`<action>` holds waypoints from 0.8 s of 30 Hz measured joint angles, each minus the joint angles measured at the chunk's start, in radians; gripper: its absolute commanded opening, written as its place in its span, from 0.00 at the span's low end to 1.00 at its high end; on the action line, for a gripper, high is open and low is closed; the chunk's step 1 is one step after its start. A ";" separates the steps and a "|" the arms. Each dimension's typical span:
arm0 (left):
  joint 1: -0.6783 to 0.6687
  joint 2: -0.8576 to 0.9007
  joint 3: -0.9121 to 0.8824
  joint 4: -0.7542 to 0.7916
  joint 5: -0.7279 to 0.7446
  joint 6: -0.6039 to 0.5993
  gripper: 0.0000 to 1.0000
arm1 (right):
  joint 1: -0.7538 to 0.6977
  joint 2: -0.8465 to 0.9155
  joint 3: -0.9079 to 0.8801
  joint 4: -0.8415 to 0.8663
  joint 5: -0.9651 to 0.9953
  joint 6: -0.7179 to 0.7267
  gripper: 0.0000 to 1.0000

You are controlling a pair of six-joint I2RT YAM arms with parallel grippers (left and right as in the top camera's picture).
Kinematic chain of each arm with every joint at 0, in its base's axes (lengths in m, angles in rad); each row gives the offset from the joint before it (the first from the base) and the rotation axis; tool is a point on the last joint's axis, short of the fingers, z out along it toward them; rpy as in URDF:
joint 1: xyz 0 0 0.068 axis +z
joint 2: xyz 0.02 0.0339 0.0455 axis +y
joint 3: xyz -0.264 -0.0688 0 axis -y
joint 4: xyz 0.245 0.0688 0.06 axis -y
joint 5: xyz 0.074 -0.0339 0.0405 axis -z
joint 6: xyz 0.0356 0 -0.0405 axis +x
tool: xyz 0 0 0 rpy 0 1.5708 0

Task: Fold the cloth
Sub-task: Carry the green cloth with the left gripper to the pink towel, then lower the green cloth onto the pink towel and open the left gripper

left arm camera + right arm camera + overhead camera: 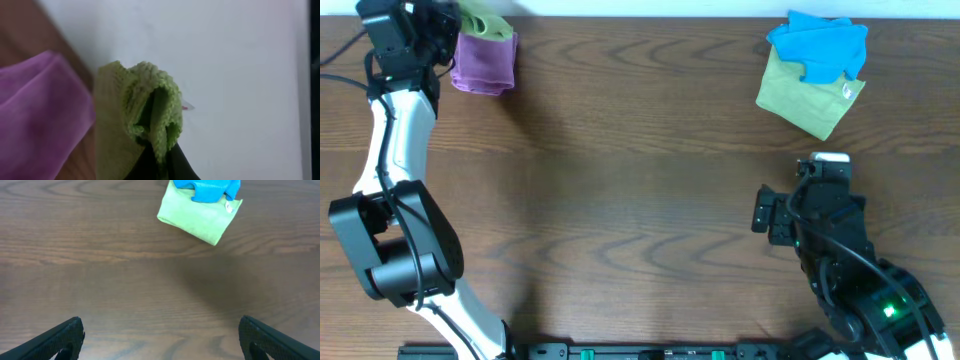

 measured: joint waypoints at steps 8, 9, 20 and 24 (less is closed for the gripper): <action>-0.008 0.001 0.000 0.054 -0.159 -0.321 0.06 | -0.002 0.000 0.000 0.003 -0.042 0.000 0.97; -0.009 0.001 0.000 0.058 -0.185 -0.356 0.06 | -0.002 0.000 0.000 0.003 -0.045 0.000 0.97; -0.047 0.111 0.000 0.197 -0.301 -0.541 0.06 | -0.003 0.000 0.000 0.002 -0.082 0.000 0.99; -0.059 0.177 0.000 0.217 -0.301 -0.535 0.06 | -0.003 0.000 0.000 -0.002 -0.106 0.000 0.99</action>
